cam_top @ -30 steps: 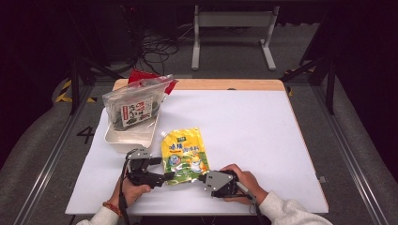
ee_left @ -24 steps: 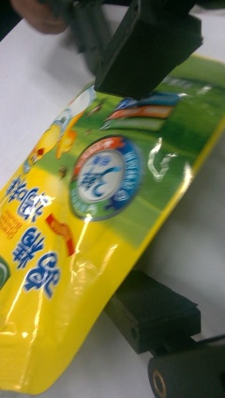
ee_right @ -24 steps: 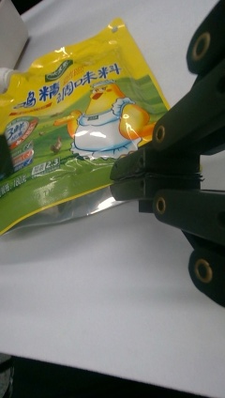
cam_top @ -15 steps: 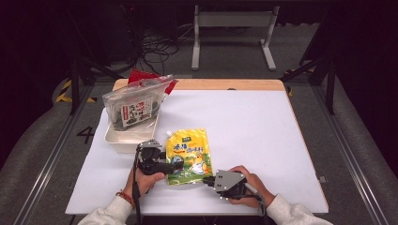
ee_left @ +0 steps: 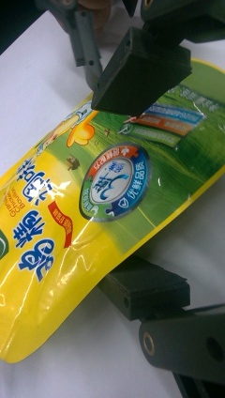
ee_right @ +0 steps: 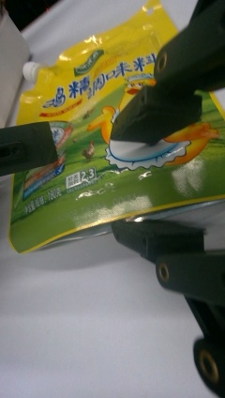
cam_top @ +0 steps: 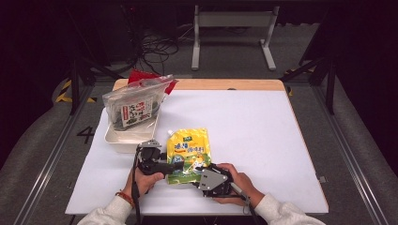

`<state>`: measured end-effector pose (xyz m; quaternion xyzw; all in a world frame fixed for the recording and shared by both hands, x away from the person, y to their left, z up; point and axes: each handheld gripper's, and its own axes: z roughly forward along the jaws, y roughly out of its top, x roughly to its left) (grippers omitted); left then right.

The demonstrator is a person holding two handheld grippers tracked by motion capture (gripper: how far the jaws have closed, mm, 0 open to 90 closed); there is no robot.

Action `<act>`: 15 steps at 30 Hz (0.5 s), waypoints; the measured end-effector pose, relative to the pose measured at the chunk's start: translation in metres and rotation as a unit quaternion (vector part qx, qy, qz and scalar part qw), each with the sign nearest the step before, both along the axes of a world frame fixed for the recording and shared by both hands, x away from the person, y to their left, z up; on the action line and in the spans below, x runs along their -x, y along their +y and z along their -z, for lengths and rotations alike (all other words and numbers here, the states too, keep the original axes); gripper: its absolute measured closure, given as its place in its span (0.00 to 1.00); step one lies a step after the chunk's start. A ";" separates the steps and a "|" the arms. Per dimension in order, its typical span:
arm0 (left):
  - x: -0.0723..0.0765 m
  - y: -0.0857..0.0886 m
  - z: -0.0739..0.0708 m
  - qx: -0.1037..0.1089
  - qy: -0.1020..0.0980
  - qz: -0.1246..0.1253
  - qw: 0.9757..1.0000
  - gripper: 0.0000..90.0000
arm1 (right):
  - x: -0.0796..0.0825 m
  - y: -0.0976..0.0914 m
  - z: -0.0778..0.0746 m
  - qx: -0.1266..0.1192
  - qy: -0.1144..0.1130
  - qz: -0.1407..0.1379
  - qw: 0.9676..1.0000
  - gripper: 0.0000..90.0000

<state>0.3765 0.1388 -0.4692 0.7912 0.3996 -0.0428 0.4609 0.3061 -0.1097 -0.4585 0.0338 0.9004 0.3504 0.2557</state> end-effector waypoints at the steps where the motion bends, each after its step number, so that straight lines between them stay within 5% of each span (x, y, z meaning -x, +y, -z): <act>1: 0.000 0.000 0.000 0.004 0.003 -0.002 1.000 0.24 | 0.001 0.002 0.000 0.005 -0.007 0.003 1.000 0.59; 3: 0.000 0.000 0.000 0.001 0.002 0.001 1.000 0.24 | 0.004 0.004 0.000 0.005 -0.017 -0.002 1.000 0.64; 6: 0.000 0.000 0.000 0.002 0.001 0.002 1.000 0.25 | 0.010 0.005 -0.001 0.015 -0.034 -0.024 0.999 0.89; 15: -0.004 0.001 0.002 0.014 0.003 -0.009 1.000 0.18 | 0.018 -0.004 -0.002 0.007 -0.051 -0.035 0.998 1.00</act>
